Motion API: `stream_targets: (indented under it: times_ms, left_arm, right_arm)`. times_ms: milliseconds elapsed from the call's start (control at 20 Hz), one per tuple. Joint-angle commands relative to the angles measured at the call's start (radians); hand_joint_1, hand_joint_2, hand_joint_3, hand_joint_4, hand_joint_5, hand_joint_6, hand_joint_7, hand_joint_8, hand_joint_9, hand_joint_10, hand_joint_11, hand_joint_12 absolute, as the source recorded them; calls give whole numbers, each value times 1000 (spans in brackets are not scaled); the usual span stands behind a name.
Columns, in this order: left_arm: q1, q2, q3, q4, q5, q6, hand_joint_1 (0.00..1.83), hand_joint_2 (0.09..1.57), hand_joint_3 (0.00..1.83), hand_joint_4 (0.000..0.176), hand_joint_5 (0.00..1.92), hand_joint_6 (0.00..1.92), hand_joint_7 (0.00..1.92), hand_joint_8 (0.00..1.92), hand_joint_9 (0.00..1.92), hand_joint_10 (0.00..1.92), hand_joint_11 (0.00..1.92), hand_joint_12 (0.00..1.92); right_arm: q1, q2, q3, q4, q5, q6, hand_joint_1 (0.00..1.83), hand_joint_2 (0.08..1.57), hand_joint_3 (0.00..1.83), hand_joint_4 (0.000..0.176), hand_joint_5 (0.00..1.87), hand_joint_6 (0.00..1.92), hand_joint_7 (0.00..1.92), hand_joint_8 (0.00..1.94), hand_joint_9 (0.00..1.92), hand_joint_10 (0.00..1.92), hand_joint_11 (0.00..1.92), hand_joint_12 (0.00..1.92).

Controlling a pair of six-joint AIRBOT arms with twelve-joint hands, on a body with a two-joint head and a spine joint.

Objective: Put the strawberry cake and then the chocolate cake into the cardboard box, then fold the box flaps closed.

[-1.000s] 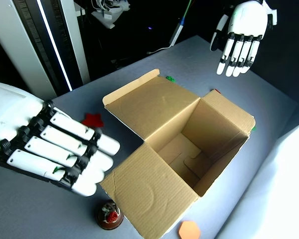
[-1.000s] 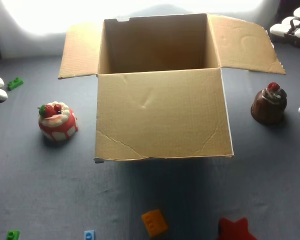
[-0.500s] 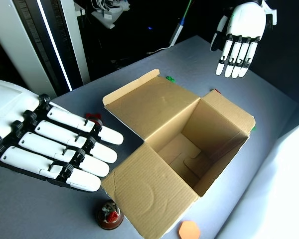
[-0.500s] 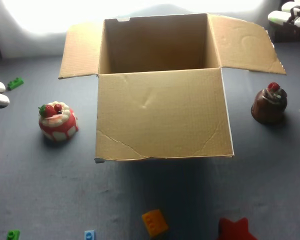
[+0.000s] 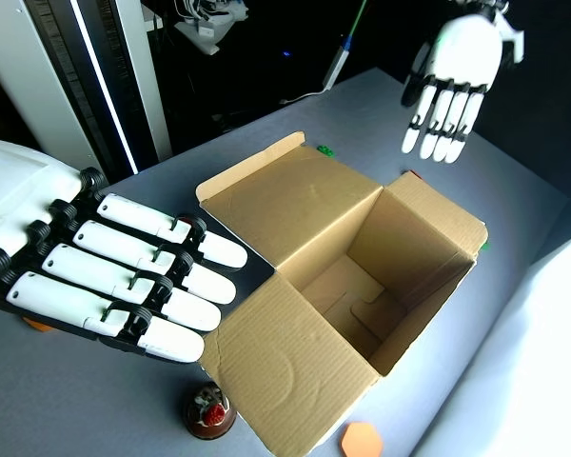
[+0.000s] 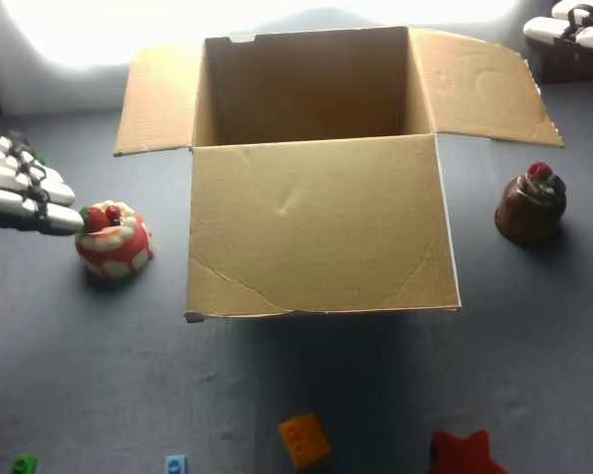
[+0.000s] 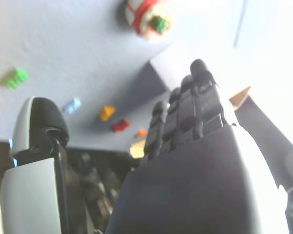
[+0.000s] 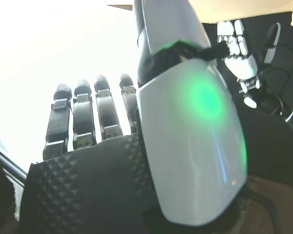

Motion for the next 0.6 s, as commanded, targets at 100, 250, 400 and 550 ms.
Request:
stream_targets:
  times_ms: [100, 250, 400, 550]
  left_arm:
    - [52, -10, 7, -163, 33, 58, 904, 961, 0, 48, 0, 0, 0, 0, 10, 2, 0, 328]
    - [78, -43, 8, -236, 40, 73, 905, 938, 0, 44, 0, 0, 0, 0, 17, 2, 0, 350]
    - [118, -83, 16, -265, 63, 93, 950, 929, 0, 46, 17, 4, 0, 0, 9, 1, 0, 331]
    - [156, -132, 51, -296, 76, 111, 931, 914, 0, 44, 11, 1, 0, 0, 24, 4, 0, 392]
  right_arm:
    - [11, 12, 0, 2, 110, 2, 1006, 1006, 0, 51, 0, 0, 0, 0, 0, 0, 0, 0]
    - [12, 12, 0, 4, 110, 2, 1010, 1003, 0, 48, 0, 0, 0, 0, 0, 0, 0, 0]
    - [12, 12, 0, 5, 112, 1, 975, 1005, 0, 41, 0, 0, 0, 0, 0, 0, 0, 0]
    - [13, 13, 0, 5, 113, 1, 1003, 997, 0, 39, 0, 0, 0, 0, 0, 0, 0, 0]
